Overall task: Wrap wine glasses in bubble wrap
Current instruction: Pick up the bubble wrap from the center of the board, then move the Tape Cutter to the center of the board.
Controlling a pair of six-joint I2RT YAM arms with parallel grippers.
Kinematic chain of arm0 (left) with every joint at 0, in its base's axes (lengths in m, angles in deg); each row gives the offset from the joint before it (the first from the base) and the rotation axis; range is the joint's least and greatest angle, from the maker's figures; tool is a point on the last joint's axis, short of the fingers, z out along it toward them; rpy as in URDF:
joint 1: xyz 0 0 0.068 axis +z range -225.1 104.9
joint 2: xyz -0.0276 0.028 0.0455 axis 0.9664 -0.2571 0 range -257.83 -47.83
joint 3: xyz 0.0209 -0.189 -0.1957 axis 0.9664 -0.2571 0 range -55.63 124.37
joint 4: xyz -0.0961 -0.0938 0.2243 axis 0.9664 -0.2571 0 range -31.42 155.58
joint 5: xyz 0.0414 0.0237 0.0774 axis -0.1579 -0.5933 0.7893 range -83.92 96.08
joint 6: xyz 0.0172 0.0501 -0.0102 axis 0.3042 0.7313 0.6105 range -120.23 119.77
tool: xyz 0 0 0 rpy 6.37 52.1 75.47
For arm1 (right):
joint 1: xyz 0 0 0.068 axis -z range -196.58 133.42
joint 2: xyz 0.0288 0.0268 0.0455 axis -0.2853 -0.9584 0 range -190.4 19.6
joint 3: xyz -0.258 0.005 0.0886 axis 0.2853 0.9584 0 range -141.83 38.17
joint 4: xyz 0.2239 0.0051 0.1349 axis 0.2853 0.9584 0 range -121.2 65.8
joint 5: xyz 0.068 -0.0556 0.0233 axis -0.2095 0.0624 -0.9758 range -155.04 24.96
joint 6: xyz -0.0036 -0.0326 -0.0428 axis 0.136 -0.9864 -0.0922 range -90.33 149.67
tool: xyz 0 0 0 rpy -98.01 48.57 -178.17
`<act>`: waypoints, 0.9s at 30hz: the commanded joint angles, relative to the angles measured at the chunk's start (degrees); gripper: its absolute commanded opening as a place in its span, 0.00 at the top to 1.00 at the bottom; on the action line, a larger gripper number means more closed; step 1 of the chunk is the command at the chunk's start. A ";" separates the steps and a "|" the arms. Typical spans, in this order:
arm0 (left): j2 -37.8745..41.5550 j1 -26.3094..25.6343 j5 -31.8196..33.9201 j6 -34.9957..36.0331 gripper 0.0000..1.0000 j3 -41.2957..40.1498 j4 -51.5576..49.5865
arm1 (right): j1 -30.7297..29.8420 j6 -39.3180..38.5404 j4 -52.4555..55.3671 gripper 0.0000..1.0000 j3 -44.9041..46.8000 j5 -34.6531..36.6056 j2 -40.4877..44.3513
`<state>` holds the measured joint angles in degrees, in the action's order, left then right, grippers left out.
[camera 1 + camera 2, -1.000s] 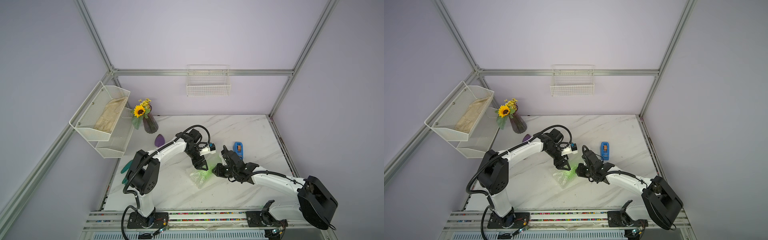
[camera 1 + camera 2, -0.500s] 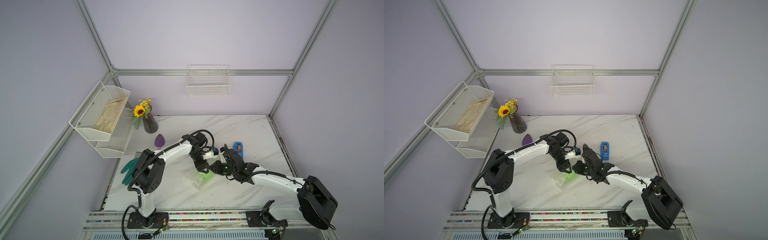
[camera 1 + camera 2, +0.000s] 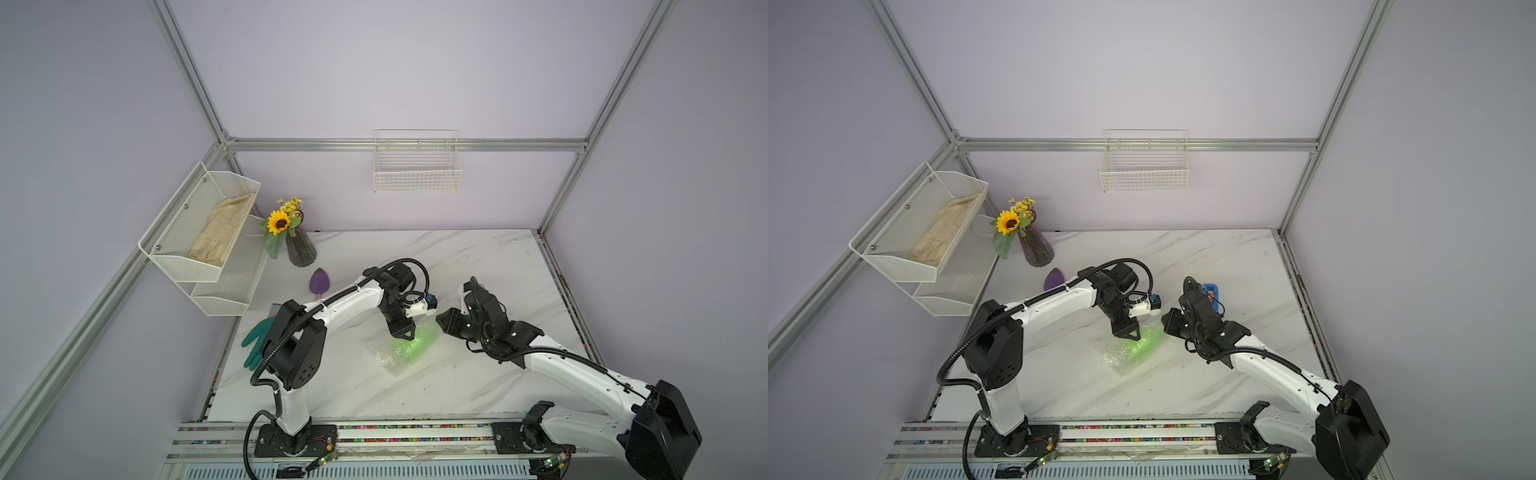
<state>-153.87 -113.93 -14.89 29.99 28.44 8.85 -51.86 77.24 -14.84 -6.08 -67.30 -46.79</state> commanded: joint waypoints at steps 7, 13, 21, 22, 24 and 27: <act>4.87 1.62 9.44 6.00 0.83 -3.59 -3.83 | 16.24 -13.12 6.97 0.73 -8.84 1.68 -5.46; 7.52 2.69 11.89 8.43 0.84 -4.78 -3.29 | 26.97 -17.68 5.15 0.72 -11.93 -6.31 -13.64; 12.51 4.01 20.95 16.26 0.88 -6.64 -1.10 | 33.41 -21.02 5.27 0.71 -13.97 -11.76 -19.36; 13.41 3.94 21.81 17.96 0.88 -7.38 -0.22 | 33.74 -21.13 5.20 0.71 -13.80 -12.58 -19.46; 15.03 4.02 23.94 20.49 0.88 -9.34 2.34 | 34.31 -21.67 5.04 0.71 -13.19 -14.32 -19.17; 16.90 3.94 26.02 23.04 0.88 -12.86 6.58 | 34.63 -22.45 5.06 0.70 -11.99 -16.28 -19.37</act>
<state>-139.33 -110.08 7.55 47.76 18.89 10.64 -17.55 56.72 -10.14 -18.62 -80.15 -66.46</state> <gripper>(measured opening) 0.124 0.300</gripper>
